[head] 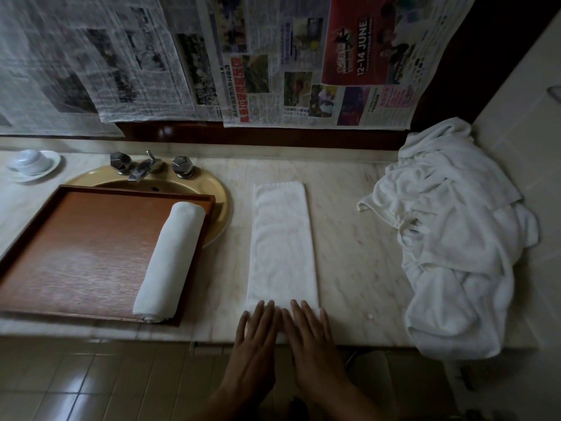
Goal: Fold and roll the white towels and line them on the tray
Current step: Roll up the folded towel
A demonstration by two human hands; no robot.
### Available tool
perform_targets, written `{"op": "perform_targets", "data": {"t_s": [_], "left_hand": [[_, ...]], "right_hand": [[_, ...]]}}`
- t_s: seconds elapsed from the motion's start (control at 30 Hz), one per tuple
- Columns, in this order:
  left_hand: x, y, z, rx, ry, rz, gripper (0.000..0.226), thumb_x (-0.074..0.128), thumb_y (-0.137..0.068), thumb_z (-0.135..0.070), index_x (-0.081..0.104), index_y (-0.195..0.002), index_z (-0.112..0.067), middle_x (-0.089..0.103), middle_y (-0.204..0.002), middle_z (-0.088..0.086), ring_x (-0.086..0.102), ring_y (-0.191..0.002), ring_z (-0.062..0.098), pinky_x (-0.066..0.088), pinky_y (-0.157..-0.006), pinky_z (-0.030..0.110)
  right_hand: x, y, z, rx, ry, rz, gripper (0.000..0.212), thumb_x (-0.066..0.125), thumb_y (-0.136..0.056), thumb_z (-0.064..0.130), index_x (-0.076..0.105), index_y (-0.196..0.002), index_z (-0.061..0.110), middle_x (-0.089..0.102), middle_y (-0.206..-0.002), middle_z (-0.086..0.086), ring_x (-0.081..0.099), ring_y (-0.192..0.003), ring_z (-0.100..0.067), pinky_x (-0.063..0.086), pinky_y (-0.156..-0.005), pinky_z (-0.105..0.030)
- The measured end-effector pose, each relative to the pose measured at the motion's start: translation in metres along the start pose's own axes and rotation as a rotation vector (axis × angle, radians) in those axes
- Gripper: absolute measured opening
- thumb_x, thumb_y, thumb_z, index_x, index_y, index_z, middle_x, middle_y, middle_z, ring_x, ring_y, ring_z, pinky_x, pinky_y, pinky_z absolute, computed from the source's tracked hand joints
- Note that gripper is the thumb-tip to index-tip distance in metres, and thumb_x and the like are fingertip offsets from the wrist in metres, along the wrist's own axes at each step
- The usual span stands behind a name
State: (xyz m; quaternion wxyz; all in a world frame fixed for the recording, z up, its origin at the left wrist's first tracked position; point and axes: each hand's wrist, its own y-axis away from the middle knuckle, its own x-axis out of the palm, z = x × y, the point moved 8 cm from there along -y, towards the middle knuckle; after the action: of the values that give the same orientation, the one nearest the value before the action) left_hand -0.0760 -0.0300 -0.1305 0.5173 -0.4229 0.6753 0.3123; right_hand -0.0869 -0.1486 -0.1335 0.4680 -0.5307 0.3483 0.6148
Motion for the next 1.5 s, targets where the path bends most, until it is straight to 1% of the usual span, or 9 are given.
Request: {"op": "perform_targets", "data": {"t_s": [0.1, 0.27, 0.43, 0.6, 0.7, 0.87, 1.0, 1.33, 1.5], "left_hand": [[0.008, -0.017, 0.009, -0.04, -0.089, 0.105, 0.113, 0.068, -0.054, -0.005, 0.026, -0.158, -0.006, 0.028, -0.165, 0.018, 0.022, -0.154, 0.035, 0.015, -0.119, 0.053], [0.006, -0.041, 0.023, 0.006, -0.161, 0.143, 0.081, 0.068, -0.084, -0.035, 0.038, -0.155, -0.01, 0.043, -0.158, 0.012, 0.036, -0.149, 0.029, 0.022, -0.125, 0.05], [-0.005, -0.034, 0.032, 0.083, -0.013, 0.173, 0.065, 0.037, -0.1, -0.054, 0.042, -0.152, -0.016, 0.05, -0.148, 0.001, 0.049, -0.133, 0.017, 0.028, -0.124, 0.038], [-0.02, -0.028, 0.034, 0.14, 0.223, 0.159, 0.056, 0.029, -0.103, -0.063, 0.053, -0.13, -0.021, 0.053, -0.124, -0.004, 0.048, -0.104, 0.011, 0.044, -0.095, 0.032], [-0.022, -0.03, 0.038, 0.098, 0.274, 0.167, 0.055, 0.032, -0.1, -0.063, 0.054, -0.131, -0.023, 0.053, -0.125, -0.005, 0.048, -0.106, 0.009, 0.044, -0.096, 0.03], [-0.024, -0.035, 0.04, 0.093, 0.341, 0.167, 0.047, 0.041, -0.099, -0.057, 0.054, -0.132, -0.026, 0.053, -0.128, -0.007, 0.046, -0.108, 0.007, 0.042, -0.098, 0.028], [-0.022, -0.036, 0.038, 0.142, 0.363, 0.11, 0.032, 0.044, -0.102, -0.044, 0.06, -0.113, -0.018, 0.055, -0.109, -0.002, 0.048, -0.095, 0.015, 0.043, -0.085, 0.037], [0.003, -0.039, 0.053, 0.202, 0.303, 0.135, 0.035, 0.054, -0.095, -0.044, 0.059, -0.115, -0.016, 0.053, -0.105, 0.002, 0.05, -0.093, 0.023, 0.045, -0.08, 0.039], [0.004, -0.039, 0.055, 0.219, 0.318, 0.132, 0.035, 0.056, -0.092, -0.042, 0.061, -0.115, -0.016, 0.054, -0.104, 0.001, 0.051, -0.091, 0.022, 0.046, -0.077, 0.037]], "right_hand": [[0.002, -0.018, -0.01, -0.031, 0.045, 0.074, 0.069, 0.04, -0.09, 0.02, 0.035, -0.158, 0.014, 0.031, -0.164, -0.013, 0.027, -0.152, -0.035, 0.021, -0.116, -0.057], [0.004, -0.05, -0.025, -0.023, -0.018, 0.248, 0.077, 0.069, -0.084, 0.026, 0.037, -0.153, 0.017, 0.055, -0.146, -0.008, 0.056, -0.131, -0.03, 0.035, -0.116, -0.051], [-0.01, -0.047, -0.031, 0.088, -0.211, 0.35, 0.051, 0.059, -0.1, 0.031, 0.039, -0.147, 0.027, 0.05, -0.142, 0.0, 0.051, -0.123, -0.023, 0.044, -0.103, -0.037], [-0.001, -0.039, -0.035, 0.137, -0.398, 0.443, 0.035, 0.046, -0.106, 0.038, 0.049, -0.14, 0.031, 0.046, -0.14, 0.01, 0.047, -0.126, -0.013, 0.04, -0.104, -0.029], [-0.016, -0.064, -0.038, 0.173, -0.4, 0.296, 0.037, 0.04, -0.109, 0.038, 0.058, -0.137, 0.023, 0.051, -0.141, 0.005, 0.046, -0.131, -0.014, 0.034, -0.109, -0.023], [0.003, -0.132, -0.019, 0.047, -0.214, 0.291, 0.052, 0.034, -0.108, 0.044, 0.031, -0.159, 0.032, 0.021, -0.169, 0.002, 0.013, -0.156, -0.021, 0.014, -0.127, -0.042], [0.035, -0.185, -0.021, 0.023, -0.002, 0.279, 0.064, 0.019, -0.105, 0.059, 0.004, -0.163, 0.036, -0.008, -0.171, 0.006, -0.009, -0.158, -0.024, 0.003, -0.124, -0.059], [0.051, -0.33, -0.093, 0.3, -0.029, 0.243, 0.063, 0.024, -0.104, 0.061, 0.008, -0.161, 0.041, -0.001, -0.172, 0.005, -0.002, -0.157, -0.028, 0.005, -0.119, -0.068], [0.028, -0.32, -0.097, 0.388, -0.051, 0.186, 0.064, 0.035, -0.104, 0.054, 0.016, -0.162, 0.032, 0.002, -0.171, -0.007, -0.003, -0.156, -0.037, 0.002, -0.122, -0.064]]}}
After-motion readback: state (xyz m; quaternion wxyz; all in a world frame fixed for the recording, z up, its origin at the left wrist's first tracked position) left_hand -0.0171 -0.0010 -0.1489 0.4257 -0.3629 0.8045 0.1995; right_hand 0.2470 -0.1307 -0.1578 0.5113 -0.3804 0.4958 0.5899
